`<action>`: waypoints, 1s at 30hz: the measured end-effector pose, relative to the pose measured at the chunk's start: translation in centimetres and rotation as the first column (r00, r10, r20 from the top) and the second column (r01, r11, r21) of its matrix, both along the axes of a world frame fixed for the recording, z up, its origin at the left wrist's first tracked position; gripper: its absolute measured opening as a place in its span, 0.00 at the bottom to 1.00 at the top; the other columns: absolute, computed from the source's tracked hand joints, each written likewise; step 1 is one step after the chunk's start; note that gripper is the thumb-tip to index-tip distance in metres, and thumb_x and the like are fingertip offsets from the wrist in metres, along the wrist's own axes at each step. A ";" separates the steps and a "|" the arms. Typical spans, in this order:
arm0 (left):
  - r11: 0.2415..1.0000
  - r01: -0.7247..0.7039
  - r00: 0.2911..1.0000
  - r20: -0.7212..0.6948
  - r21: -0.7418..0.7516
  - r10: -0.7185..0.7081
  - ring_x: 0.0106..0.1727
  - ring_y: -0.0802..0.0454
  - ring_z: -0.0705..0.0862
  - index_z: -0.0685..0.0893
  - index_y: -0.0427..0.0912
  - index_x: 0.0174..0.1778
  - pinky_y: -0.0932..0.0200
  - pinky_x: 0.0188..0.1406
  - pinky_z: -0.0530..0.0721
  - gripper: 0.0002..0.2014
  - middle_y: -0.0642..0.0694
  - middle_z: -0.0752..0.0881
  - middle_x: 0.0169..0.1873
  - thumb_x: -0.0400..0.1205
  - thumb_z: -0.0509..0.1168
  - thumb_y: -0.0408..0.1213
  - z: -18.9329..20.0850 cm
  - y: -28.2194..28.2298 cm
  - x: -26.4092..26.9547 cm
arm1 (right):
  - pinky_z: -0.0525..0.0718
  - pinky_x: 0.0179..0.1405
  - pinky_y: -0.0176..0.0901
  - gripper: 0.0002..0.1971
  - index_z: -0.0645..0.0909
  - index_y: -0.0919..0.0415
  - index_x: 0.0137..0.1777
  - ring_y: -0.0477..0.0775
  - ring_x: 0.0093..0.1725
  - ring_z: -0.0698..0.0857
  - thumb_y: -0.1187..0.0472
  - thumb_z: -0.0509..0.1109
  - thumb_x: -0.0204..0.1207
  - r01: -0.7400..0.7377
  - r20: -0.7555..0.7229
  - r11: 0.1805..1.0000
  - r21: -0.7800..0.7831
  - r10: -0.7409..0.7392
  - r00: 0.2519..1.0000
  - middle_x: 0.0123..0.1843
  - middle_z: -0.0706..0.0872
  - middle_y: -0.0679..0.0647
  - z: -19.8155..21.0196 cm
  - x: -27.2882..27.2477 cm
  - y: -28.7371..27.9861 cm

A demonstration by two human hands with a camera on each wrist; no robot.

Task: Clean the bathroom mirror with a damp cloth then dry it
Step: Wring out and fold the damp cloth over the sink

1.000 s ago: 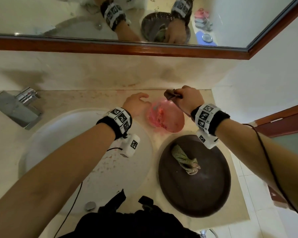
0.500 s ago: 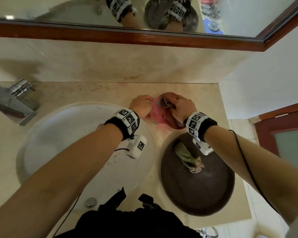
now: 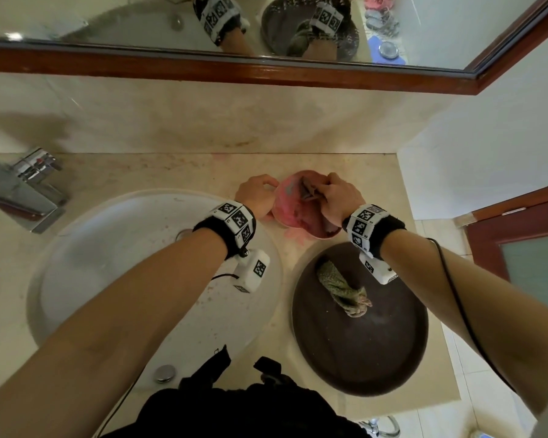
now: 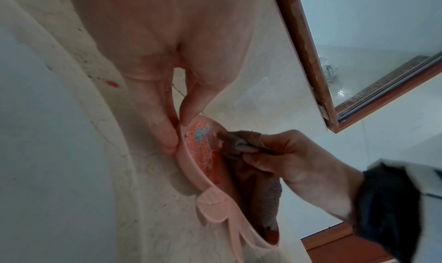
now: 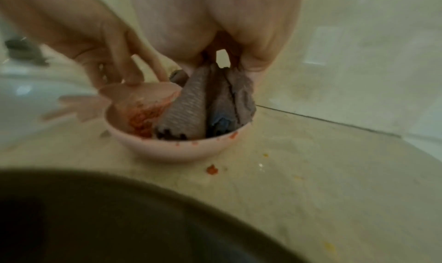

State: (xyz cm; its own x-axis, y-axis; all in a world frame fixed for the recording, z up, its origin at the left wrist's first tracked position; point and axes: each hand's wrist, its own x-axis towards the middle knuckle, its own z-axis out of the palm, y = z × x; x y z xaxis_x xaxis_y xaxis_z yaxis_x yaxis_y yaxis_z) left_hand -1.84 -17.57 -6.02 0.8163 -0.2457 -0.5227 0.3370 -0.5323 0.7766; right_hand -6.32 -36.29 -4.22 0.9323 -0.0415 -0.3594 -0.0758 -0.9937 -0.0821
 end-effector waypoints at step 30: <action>0.998 -0.053 0.998 0.029 0.029 0.053 0.44 0.43 0.91 0.87 0.57 0.43 0.48 0.51 0.90 0.06 0.47 0.92 0.44 0.75 0.67 0.42 -0.7 -0.6 0.2 | 0.79 0.62 0.53 0.23 0.74 0.40 0.74 0.69 0.63 0.80 0.58 0.61 0.81 0.055 0.007 0.998 -0.032 -0.055 0.998 0.73 0.75 0.58 -0.9 -0.6 0.4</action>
